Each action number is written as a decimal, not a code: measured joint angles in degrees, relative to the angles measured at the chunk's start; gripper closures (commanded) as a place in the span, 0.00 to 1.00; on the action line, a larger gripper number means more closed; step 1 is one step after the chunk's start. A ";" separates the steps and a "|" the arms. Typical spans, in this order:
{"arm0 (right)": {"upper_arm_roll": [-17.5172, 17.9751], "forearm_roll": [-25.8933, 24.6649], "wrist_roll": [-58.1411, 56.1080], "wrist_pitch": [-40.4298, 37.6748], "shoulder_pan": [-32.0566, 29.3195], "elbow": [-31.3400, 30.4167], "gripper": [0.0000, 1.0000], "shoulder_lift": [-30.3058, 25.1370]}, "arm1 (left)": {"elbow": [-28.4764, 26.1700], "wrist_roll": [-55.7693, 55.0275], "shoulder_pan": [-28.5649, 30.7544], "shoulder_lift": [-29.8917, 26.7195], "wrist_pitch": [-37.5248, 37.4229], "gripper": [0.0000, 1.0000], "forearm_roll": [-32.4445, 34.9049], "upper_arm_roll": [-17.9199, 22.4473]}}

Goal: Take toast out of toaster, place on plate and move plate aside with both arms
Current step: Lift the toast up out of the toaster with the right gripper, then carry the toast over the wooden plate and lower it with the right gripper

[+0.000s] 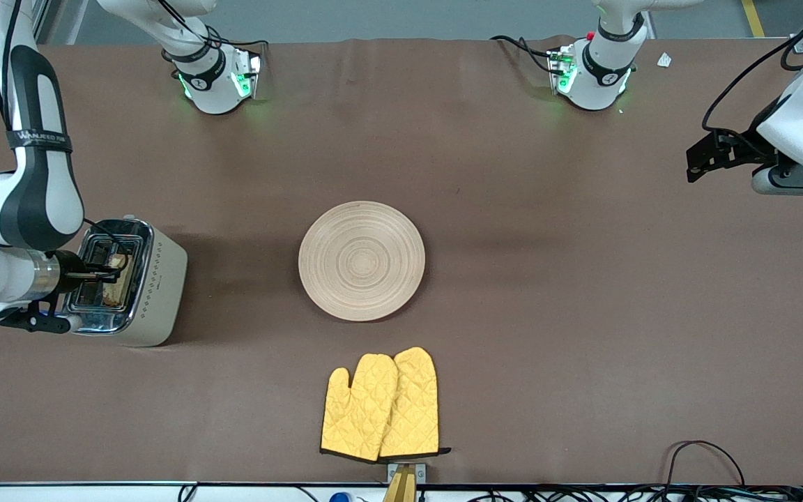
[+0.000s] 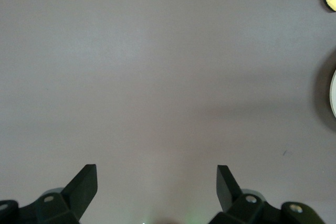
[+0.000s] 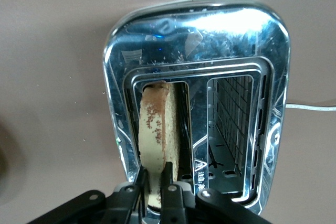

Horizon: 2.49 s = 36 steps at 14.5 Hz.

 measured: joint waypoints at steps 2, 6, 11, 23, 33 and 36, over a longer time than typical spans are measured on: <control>0.11 0.00 -0.05 -0.57 0.19 2.18 0.89 -0.57 | 0.00 0.00 0.00 0.00 0.00 0.00 0.00 0.00; 0.88 0.08 -0.09 -6.47 1.28 7.84 0.87 -4.19 | 0.03 0.00 0.01 0.00 0.00 0.00 0.00 0.00; 8.29 0.59 0.37 -8.66 2.31 8.64 0.88 -6.60 | 0.04 0.00 0.06 0.00 0.00 0.00 0.00 0.05; 30.14 9.71 28.10 11.45 3.11 3.45 0.88 0.28 | 0.04 0.00 0.06 0.70 0.03 0.00 0.00 0.09; 33.11 9.71 37.92 26.23 7.24 -4.78 0.00 3.52 | 0.04 0.00 0.04 1.05 0.04 0.00 0.00 0.09; 33.11 9.71 38.00 26.22 7.15 -4.77 0.00 3.52 | 0.04 0.00 0.01 1.37 0.04 0.00 0.00 0.09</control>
